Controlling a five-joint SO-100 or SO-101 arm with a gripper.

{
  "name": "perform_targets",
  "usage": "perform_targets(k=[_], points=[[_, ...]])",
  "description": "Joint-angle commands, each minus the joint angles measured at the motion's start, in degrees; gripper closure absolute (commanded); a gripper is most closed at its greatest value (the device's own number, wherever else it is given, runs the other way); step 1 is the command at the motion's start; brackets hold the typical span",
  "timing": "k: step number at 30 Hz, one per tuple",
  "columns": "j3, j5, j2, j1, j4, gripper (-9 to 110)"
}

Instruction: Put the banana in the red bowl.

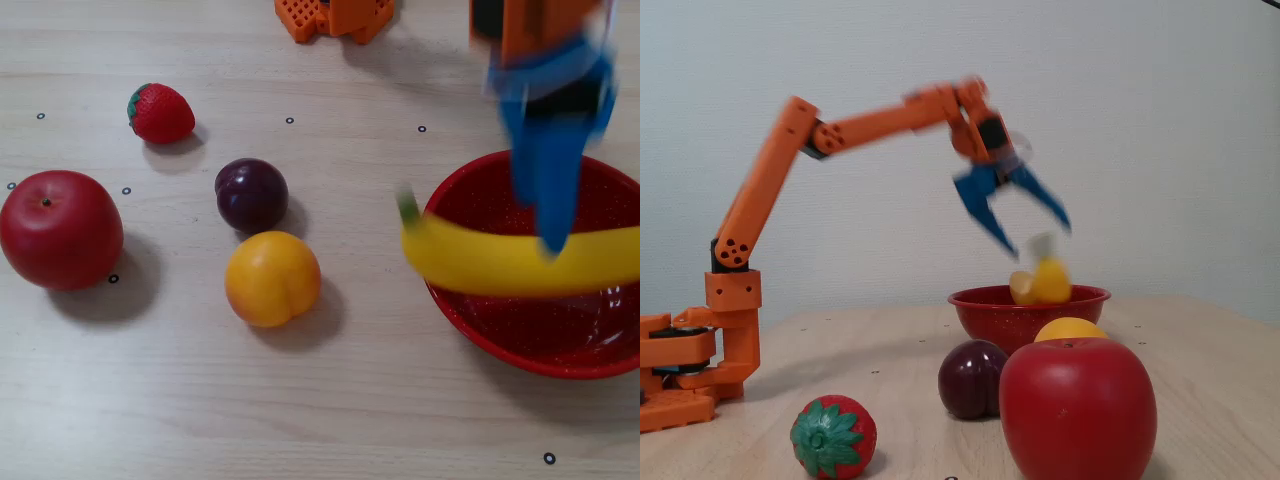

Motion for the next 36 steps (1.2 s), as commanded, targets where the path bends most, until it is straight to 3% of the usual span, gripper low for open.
perform_targets(k=[1, 5, 8, 17, 27, 36], points=[[-2.81, -2.55, 12.3, -0.97, 0.88, 64], [-0.09, -3.6, 22.41, -1.23, 2.72, 71], [2.11, -4.92, 30.23, -2.11, 5.1, 101], [22.15, -5.63, 54.58, -10.28, 8.0, 101], [63.9, 1.93, 87.8, -22.32, 2.11, 101], [92.99, 1.23, 110.04, -23.29, -1.23, 101]])
